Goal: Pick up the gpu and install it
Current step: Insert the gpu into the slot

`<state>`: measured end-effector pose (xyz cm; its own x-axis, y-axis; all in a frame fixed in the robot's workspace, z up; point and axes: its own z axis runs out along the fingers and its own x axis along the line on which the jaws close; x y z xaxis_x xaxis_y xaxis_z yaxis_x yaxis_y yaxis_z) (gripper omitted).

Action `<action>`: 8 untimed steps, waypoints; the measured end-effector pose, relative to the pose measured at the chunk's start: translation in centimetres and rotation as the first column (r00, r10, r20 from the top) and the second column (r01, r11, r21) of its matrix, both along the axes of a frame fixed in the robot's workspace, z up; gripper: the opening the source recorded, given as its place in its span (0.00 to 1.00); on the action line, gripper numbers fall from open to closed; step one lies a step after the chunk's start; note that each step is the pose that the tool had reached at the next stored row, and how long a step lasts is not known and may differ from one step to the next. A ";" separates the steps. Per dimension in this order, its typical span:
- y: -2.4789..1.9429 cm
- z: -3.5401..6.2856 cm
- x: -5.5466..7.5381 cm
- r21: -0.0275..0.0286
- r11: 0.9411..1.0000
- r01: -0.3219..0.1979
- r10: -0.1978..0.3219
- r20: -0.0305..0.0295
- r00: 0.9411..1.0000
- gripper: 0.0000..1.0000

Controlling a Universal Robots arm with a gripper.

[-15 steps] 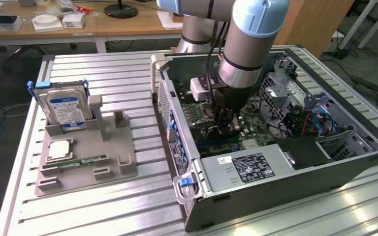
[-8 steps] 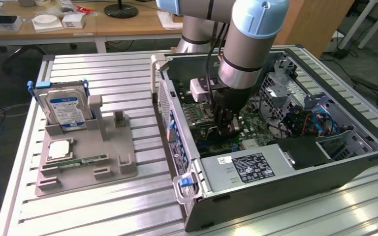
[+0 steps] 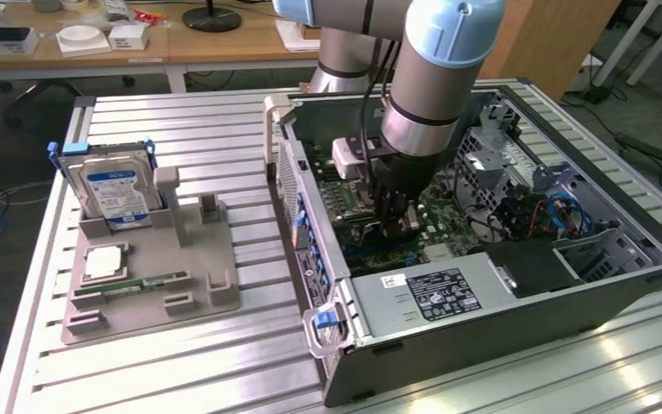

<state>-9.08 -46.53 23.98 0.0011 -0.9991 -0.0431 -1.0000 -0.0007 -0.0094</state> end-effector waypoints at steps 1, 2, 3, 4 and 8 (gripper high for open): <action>0.00 0.00 0.0 0.000 1.000 0.000 0.000 0.000 1.000 0.26; 0.00 0.00 0.0 0.000 1.000 0.000 0.000 0.000 1.000 0.26; 0.00 0.00 0.0 0.000 1.000 0.000 0.000 0.000 1.000 0.26; -0.01 -0.07 0.0 0.000 1.000 0.000 0.000 0.000 1.000 0.26; 0.00 -0.33 0.0 -0.001 1.000 0.000 0.000 0.000 1.000 0.26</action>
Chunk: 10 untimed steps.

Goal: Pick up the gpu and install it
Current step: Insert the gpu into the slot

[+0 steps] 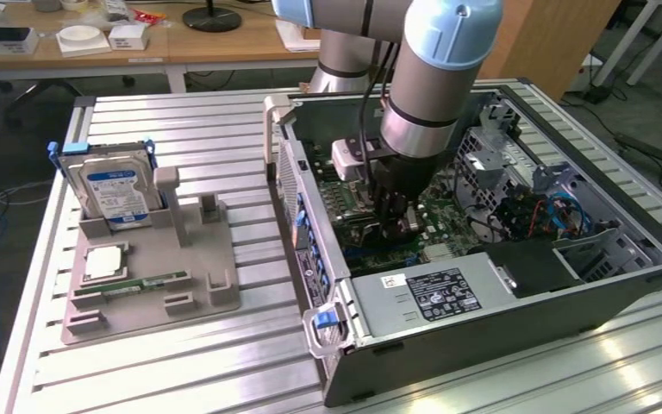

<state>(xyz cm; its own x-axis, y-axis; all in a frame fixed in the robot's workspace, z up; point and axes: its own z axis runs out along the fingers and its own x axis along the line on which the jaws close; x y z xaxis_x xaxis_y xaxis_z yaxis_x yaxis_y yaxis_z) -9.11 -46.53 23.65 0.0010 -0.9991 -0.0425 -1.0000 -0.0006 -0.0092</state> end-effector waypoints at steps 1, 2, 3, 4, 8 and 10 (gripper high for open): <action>0.01 -0.01 0.0 0.000 1.000 0.000 0.000 0.000 1.000 0.26; 0.01 -0.01 0.0 0.000 1.000 0.000 0.000 0.000 1.000 0.26; 0.01 -0.02 0.0 0.001 1.000 0.000 0.000 0.000 1.000 0.26; 0.01 -0.02 0.0 0.001 1.000 0.000 0.000 0.000 1.000 0.26; 0.01 -0.02 -0.1 0.001 1.000 0.000 0.000 0.001 1.000 0.26; 0.01 -0.02 -0.1 0.001 1.000 0.000 0.000 0.001 1.000 0.26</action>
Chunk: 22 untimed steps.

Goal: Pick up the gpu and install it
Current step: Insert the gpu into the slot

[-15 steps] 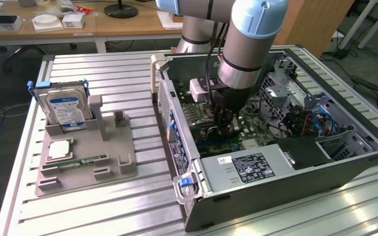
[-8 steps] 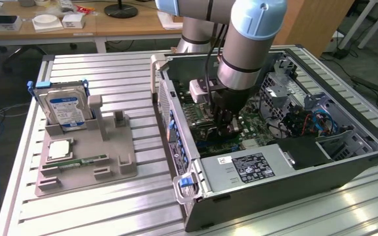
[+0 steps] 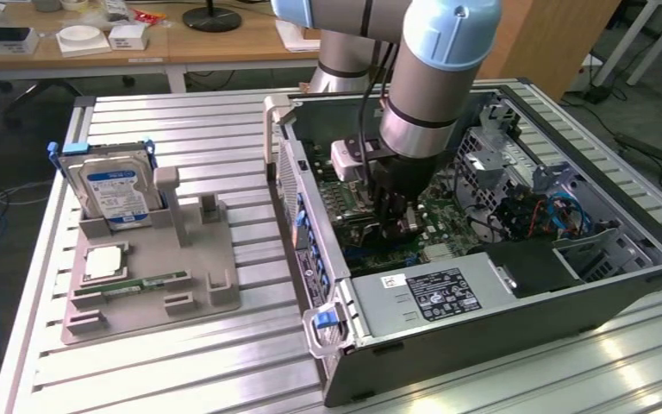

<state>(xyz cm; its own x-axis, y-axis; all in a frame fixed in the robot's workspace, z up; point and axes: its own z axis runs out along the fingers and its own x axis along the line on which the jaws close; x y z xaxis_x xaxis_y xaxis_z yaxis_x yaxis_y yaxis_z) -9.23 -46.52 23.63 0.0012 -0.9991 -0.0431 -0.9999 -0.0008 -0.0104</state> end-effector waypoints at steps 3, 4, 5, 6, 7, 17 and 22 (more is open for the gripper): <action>0.00 0.01 0.0 0.000 1.000 0.000 0.000 0.000 1.000 0.26; 0.00 0.01 0.0 0.000 1.000 0.000 0.000 0.000 1.000 0.26; 0.00 0.01 0.0 0.000 1.000 0.000 0.000 0.000 1.000 0.26; 0.00 0.01 0.0 0.000 1.000 0.000 0.000 0.000 1.000 0.26; -0.01 -0.06 0.0 0.000 1.000 0.000 0.000 0.000 1.000 0.26; 0.00 -0.39 0.0 0.000 1.000 0.000 0.000 0.000 1.000 0.26; 0.00 -0.40 0.0 0.000 1.000 0.000 0.000 0.000 1.000 0.26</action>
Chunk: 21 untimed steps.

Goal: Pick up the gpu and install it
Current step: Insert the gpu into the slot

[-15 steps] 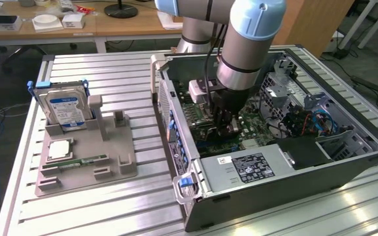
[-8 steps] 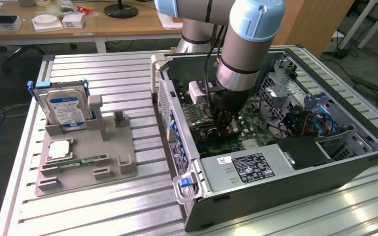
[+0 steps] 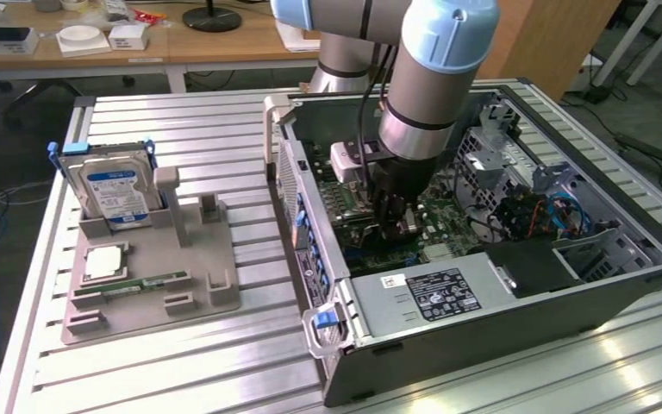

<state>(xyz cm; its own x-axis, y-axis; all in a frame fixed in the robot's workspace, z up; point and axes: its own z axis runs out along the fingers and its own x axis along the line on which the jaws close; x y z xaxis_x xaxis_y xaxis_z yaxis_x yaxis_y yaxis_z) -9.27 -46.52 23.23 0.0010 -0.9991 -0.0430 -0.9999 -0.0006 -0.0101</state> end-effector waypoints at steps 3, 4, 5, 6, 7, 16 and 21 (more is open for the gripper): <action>0.00 0.00 0.0 0.000 1.000 0.000 0.000 0.000 1.000 0.26; 0.00 0.00 0.0 0.000 1.000 0.000 0.000 0.000 1.000 0.26; 0.00 0.00 0.0 0.000 1.000 0.000 0.000 0.001 1.000 0.26; 0.05 -0.13 0.0 0.004 1.000 0.001 -0.001 0.001 1.000 0.27; 0.03 0.00 0.0 0.002 1.000 0.001 -0.001 0.001 1.000 0.27; 0.00 1.93 0.0 0.000 1.000 0.000 0.000 0.001 1.000 0.32; 0.00 3.13 0.0 0.000 1.000 0.000 0.000 0.003 1.000 0.32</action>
